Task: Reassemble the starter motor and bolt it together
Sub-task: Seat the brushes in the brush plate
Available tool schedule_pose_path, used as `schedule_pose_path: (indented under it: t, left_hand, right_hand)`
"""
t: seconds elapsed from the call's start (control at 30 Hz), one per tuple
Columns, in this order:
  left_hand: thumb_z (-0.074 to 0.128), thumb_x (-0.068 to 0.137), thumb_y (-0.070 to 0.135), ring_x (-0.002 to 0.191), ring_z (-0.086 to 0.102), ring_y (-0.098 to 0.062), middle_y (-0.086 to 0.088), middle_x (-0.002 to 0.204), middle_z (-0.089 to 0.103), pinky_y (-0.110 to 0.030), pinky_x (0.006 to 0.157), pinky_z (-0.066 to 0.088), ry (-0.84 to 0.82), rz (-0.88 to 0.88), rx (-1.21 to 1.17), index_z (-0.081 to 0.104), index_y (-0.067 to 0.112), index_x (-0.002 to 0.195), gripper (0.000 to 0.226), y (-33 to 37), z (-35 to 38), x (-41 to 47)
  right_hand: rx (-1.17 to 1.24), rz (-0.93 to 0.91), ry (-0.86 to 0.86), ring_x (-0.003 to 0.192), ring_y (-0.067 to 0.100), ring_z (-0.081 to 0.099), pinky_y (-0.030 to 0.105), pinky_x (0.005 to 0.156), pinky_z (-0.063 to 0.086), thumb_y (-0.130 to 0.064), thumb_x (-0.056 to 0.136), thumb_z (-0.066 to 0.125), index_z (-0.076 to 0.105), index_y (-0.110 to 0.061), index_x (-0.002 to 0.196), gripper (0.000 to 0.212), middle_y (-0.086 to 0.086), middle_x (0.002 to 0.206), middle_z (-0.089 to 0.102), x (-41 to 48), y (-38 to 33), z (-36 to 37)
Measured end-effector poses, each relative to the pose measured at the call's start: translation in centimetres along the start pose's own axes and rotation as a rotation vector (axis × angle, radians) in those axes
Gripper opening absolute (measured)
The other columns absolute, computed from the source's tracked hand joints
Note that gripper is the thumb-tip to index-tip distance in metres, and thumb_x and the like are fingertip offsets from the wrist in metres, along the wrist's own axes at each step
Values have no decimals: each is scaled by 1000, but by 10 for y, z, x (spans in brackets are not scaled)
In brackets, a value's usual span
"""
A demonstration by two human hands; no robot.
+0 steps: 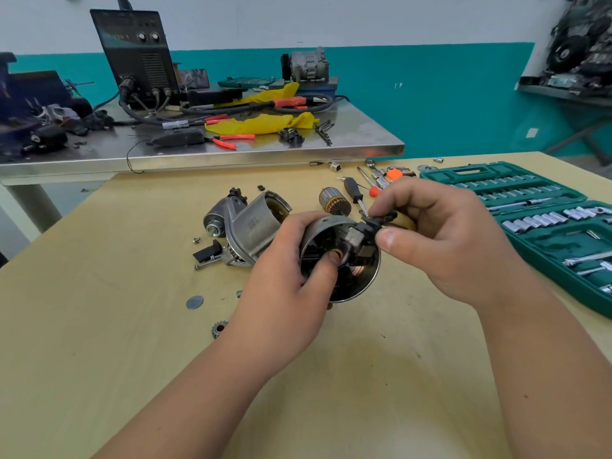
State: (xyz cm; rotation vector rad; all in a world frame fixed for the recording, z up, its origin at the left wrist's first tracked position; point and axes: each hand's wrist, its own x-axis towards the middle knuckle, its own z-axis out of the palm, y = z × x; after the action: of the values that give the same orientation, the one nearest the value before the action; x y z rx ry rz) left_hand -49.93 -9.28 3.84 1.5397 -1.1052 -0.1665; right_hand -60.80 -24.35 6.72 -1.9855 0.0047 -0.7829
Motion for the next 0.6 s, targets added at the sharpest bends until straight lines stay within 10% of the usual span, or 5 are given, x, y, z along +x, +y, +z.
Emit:
schedule_pose_path:
  t: [0.6]
  left_hand:
    - [57, 92, 18, 102, 55, 12, 30, 111, 56, -1, 79, 40, 22, 120, 119, 46, 46, 110, 35, 1, -1, 0]
  right_hand:
    - [-55, 7, -34, 72, 13, 58, 25, 66, 47, -35, 70, 64, 67, -40, 88, 19, -8, 81, 65, -1, 0, -1]
